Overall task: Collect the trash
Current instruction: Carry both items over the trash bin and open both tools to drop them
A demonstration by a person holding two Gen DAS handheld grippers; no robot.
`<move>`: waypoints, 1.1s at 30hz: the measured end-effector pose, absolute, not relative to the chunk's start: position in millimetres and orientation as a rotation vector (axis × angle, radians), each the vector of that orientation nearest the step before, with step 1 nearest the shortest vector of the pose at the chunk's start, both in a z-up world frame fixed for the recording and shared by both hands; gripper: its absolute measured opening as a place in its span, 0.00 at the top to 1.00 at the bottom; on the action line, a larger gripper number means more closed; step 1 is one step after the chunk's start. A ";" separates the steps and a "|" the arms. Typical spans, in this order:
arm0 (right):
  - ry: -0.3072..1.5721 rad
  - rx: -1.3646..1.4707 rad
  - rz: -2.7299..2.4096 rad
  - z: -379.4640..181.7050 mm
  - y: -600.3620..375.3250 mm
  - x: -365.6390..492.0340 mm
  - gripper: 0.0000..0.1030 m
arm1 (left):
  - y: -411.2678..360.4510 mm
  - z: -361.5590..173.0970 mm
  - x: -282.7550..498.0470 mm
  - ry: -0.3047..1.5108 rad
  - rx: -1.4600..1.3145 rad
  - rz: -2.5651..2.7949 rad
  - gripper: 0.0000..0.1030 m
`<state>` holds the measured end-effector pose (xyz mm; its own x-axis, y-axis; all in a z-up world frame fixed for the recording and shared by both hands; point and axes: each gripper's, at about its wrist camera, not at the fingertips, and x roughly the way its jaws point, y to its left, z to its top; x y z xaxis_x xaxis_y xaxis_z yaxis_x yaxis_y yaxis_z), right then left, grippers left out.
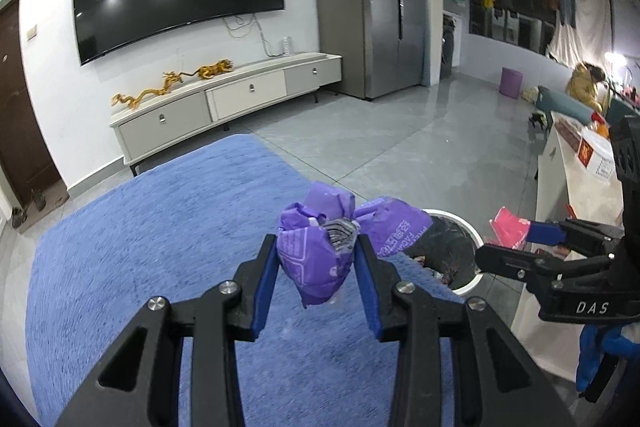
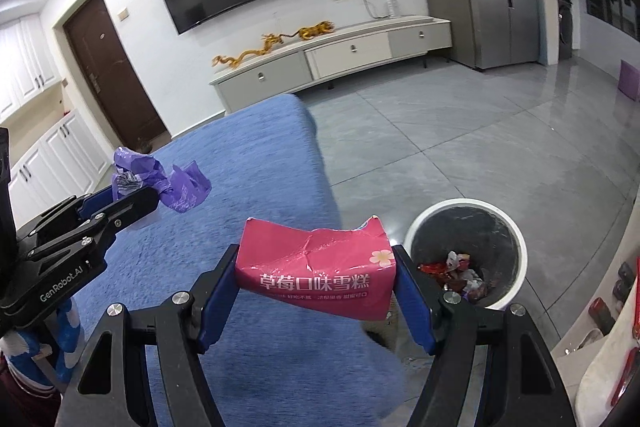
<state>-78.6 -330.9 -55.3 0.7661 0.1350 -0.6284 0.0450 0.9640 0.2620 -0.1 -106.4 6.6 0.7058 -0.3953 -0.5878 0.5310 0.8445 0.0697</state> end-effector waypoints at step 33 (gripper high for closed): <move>0.832 0.438 -0.294 -141.3 -508.6 10.3 0.31 | -354.6 -90.5 111.0 0.785 0.470 -0.726 0.64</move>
